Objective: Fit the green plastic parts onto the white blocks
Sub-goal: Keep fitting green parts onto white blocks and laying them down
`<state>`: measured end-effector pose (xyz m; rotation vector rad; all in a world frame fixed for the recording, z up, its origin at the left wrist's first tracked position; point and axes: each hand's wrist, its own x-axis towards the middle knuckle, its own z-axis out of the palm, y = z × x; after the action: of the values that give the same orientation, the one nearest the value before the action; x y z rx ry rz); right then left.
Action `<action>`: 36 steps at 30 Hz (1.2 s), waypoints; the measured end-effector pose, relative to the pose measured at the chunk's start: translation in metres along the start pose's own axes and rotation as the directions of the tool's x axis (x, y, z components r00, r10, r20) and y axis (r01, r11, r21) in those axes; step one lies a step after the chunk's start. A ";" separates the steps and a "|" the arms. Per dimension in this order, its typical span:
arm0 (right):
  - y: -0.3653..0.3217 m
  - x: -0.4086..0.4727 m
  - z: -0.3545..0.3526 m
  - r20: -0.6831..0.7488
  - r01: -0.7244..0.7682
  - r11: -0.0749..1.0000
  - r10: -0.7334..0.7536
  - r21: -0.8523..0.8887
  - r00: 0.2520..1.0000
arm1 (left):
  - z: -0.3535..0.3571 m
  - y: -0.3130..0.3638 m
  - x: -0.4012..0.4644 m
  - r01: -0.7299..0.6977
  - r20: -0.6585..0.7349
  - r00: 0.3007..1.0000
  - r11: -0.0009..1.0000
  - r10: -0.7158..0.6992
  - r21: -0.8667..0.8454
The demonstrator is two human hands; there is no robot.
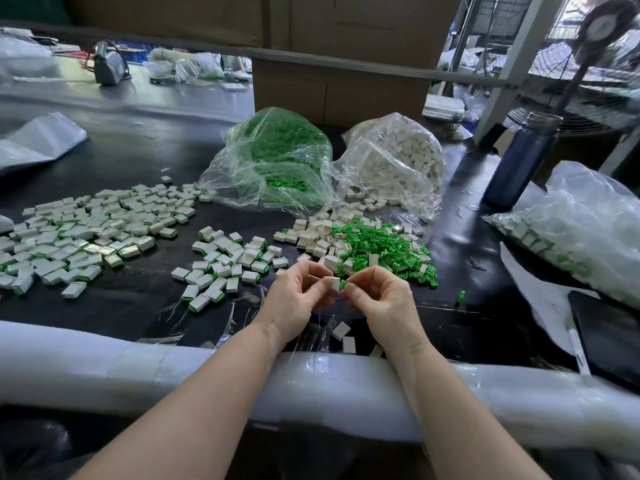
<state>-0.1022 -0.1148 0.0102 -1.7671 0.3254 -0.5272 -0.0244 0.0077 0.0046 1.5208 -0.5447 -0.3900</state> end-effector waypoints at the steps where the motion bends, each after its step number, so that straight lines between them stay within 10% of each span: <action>1: 0.000 0.000 0.000 -0.004 0.001 1.000 -0.001 0.001 1.000 | 0.000 -0.001 0.000 -0.001 0.014 1.000 1.000 0.000 0.006; 36: 0.003 0.000 0.000 0.117 -0.052 0.998 0.055 -0.029 0.992 | 0.003 0.001 -0.004 0.036 0.120 0.991 0.982 -0.059 0.185</action>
<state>-0.1021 -0.1154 0.0070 -1.8015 0.2970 -0.3798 -0.0289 0.0075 0.0052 1.6959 -0.6573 -0.4854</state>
